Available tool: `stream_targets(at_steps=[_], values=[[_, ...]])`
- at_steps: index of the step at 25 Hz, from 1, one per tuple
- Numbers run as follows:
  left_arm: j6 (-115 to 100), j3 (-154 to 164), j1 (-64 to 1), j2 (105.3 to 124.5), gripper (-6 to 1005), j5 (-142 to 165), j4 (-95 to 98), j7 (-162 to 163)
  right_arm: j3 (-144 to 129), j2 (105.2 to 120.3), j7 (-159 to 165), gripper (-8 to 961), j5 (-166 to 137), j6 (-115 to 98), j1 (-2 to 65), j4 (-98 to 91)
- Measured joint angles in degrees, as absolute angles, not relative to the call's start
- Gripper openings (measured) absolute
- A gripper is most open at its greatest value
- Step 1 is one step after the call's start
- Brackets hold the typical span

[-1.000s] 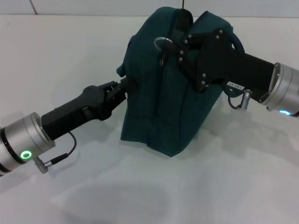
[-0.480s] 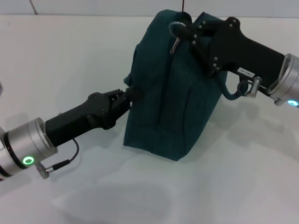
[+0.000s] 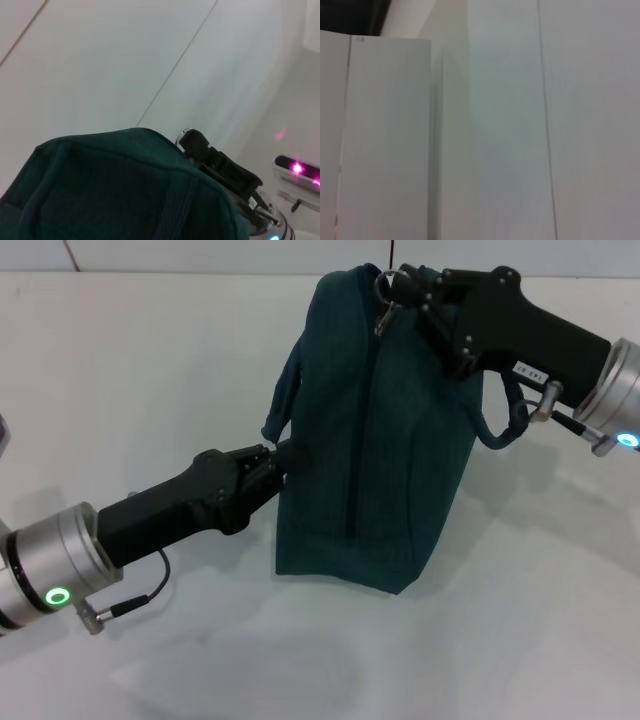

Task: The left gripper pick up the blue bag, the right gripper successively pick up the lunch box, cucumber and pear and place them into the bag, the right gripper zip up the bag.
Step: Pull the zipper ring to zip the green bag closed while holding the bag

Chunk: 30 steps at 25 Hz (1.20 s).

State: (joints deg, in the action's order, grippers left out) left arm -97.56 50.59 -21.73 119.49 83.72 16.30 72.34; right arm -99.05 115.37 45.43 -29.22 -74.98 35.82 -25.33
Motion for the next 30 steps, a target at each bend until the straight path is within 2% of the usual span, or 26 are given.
stream_targets(at_steps=[23,30], values=[[-98.82,46.48,-16.96,118.51,55,83.09,16.95,72.29,-93.91,115.68,44.95,12,-29.14,-63.24,36.39,-23.68],[-97.3,46.06,-16.27,118.98,56,83.18,18.2,70.73,-93.86,115.81,44.87,12,-29.11,-63.3,36.02,-23.68]])
